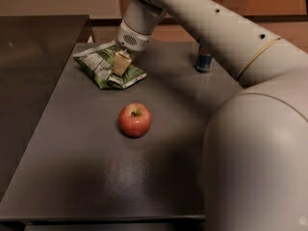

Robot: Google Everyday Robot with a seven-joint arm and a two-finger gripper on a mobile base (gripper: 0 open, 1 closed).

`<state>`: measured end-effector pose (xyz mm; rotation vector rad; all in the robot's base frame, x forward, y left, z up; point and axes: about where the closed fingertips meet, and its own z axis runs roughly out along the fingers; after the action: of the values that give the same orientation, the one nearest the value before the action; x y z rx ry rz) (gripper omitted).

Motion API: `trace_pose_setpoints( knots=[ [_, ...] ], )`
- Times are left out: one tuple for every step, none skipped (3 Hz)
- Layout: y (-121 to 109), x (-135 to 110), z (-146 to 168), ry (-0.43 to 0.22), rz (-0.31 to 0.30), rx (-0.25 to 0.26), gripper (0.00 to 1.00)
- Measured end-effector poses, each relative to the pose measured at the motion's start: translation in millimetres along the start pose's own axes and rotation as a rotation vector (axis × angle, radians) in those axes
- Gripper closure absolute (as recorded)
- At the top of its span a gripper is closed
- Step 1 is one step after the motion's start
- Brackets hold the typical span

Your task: Pick green jalapeno chip bag

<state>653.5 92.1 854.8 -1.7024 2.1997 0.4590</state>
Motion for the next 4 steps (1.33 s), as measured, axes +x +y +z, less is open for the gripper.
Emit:
trace_pose_setpoints(
  knots=[
    [11.2,-7.1,-24.5,-0.010,-0.021,-0.010,1.00],
    [28.0,-19.7,-59.4,-0.030,-0.057,-0.013,1.00],
    [40.2,-35.5,-98.9,-0.048,-0.100,-0.006,1.00],
    [41.2,-55.7,-136.0,-0.092,-0.138,0.034,1.00]
  ],
)
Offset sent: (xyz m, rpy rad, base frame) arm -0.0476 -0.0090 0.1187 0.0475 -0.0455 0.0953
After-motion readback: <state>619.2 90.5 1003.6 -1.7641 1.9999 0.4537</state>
